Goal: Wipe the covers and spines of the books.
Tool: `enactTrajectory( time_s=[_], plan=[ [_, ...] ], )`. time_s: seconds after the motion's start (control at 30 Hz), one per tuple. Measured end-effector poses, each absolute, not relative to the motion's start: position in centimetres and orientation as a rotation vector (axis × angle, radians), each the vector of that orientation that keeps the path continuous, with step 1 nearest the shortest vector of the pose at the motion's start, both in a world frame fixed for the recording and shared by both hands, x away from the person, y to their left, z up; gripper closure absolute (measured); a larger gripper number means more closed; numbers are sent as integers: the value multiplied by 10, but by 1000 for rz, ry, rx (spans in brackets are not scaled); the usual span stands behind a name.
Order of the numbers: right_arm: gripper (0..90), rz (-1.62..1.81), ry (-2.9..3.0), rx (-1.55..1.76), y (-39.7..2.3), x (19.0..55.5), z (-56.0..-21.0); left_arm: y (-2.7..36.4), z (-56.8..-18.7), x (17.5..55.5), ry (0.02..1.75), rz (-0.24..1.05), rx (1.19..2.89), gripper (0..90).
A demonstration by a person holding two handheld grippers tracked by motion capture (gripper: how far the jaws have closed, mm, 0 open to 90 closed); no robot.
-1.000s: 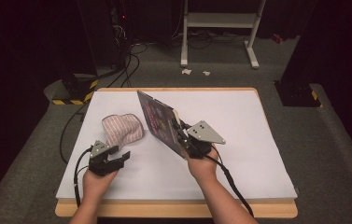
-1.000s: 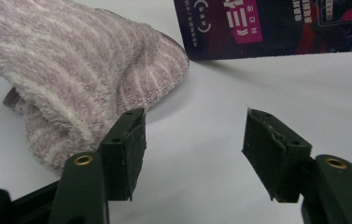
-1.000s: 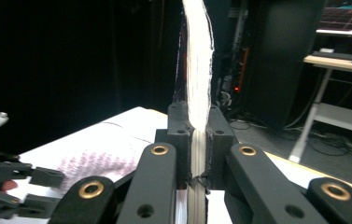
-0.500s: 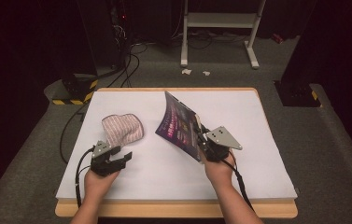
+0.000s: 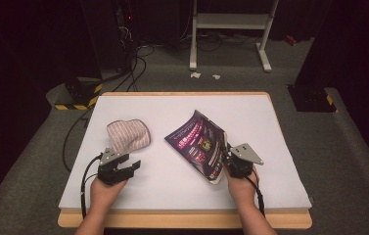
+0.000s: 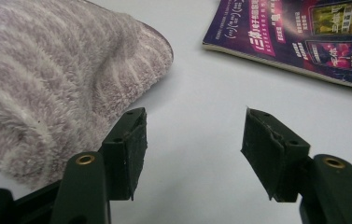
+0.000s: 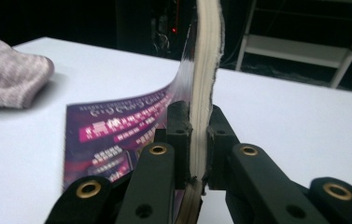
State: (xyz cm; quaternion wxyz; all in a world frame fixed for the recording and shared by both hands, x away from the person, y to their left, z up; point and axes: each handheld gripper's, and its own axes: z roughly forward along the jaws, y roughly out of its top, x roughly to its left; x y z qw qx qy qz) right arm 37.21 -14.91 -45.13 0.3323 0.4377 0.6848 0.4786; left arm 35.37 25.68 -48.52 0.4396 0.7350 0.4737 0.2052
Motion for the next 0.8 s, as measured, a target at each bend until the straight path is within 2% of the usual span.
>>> enactTrajectory(
  time_s=[0.3, 0.8],
  plan=[
    [801, 1192, 1816, 1202, -163, 370, -469, 253, -487, 354, 1168, 495, 1836, 401],
    [606, 1100, 1863, 1340, -190, 377, -490, 250, -489, 355, 1159, 489, 1857, 398]
  ],
)
